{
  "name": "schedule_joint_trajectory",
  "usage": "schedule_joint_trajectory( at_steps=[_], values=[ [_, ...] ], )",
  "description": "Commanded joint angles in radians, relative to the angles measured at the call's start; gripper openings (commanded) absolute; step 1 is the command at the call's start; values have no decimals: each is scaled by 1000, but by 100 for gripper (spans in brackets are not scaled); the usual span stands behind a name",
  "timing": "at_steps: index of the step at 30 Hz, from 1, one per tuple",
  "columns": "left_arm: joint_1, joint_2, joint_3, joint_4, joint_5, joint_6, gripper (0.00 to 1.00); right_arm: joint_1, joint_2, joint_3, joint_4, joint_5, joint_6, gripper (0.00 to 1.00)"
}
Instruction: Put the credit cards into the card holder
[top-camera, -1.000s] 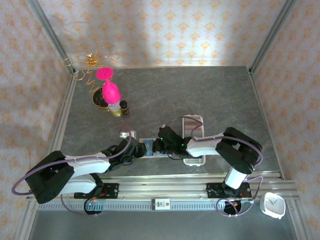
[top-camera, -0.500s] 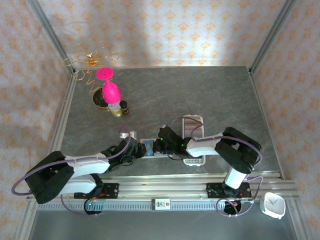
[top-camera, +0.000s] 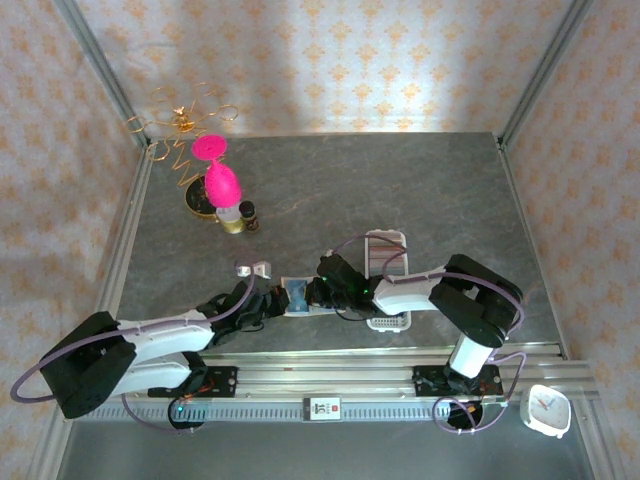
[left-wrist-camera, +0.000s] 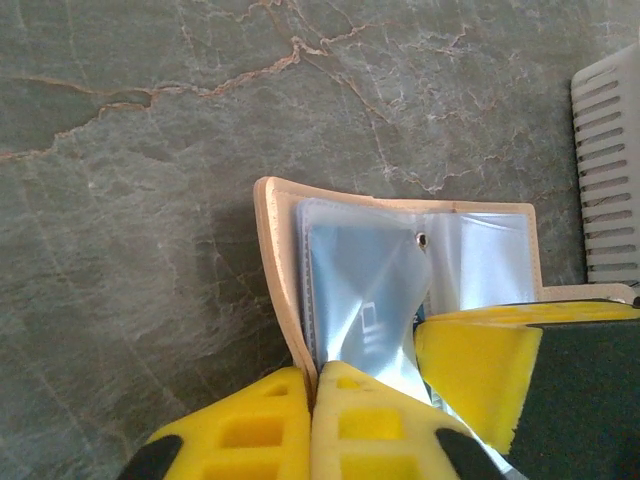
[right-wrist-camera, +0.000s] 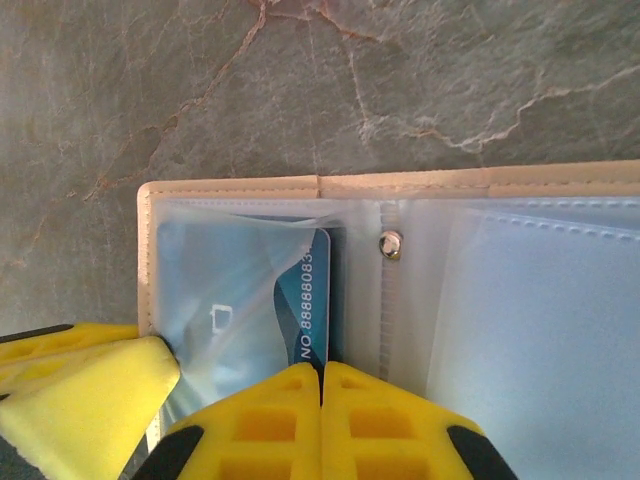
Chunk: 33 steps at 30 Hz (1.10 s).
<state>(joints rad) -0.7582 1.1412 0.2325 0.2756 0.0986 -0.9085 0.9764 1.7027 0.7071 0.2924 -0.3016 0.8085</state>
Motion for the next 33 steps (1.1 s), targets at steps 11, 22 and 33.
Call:
schedule_joint_trajectory(
  at_steps=[11,22,33],
  values=[
    [-12,-164,-9,-153,2,25,0,28,-78,-2,-33,81,-17,18],
    [-6,-262,10,-344,-57,62,0,21,-218,-8,-272,291,-85,36],
    [-2,-339,47,-480,-90,87,0,-55,-414,-171,-289,273,-47,43]
  ],
)
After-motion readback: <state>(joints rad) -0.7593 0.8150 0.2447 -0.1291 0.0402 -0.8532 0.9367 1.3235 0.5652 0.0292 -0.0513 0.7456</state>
